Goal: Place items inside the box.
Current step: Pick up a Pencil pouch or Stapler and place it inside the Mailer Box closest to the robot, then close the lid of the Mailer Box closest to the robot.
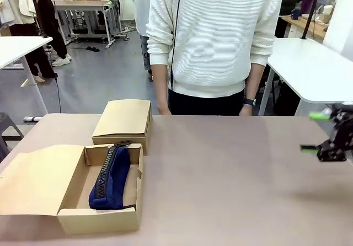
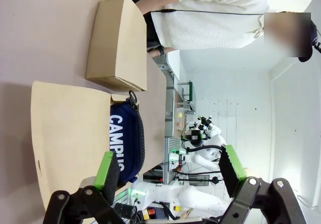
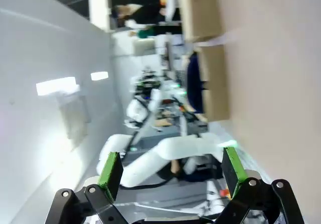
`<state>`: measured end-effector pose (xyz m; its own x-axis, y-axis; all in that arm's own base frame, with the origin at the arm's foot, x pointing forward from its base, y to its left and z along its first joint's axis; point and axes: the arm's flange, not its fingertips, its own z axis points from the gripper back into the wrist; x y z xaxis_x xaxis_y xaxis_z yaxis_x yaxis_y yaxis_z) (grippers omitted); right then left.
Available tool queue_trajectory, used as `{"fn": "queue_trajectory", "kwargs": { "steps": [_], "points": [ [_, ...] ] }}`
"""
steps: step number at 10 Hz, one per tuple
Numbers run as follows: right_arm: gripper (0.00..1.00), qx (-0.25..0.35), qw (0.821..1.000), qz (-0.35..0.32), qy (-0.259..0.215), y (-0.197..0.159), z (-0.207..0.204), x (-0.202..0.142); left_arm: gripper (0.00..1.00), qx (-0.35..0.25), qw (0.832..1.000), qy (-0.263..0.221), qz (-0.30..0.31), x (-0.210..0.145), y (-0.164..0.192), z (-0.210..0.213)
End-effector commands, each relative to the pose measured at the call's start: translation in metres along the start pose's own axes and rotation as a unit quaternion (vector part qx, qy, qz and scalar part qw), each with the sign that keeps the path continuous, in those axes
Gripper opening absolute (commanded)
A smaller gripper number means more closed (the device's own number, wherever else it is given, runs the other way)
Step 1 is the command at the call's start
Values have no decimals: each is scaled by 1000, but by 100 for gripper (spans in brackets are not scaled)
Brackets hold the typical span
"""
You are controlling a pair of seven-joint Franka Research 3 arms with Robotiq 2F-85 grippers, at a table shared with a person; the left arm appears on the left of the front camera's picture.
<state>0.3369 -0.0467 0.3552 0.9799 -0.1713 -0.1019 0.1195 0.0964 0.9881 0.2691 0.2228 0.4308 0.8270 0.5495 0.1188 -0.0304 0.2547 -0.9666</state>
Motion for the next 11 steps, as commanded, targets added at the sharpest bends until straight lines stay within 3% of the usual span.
{"fn": "queue_trajectory", "kwargs": {
  "steps": [1,11],
  "points": [
    [100,42,999,-4,-8,22,8,-5,100,-9,1000,0,-9,-1,-1,1],
    [100,42,999,-4,-8,22,8,-5,100,0,1000,0,0,0,0,0]
  ]
}}
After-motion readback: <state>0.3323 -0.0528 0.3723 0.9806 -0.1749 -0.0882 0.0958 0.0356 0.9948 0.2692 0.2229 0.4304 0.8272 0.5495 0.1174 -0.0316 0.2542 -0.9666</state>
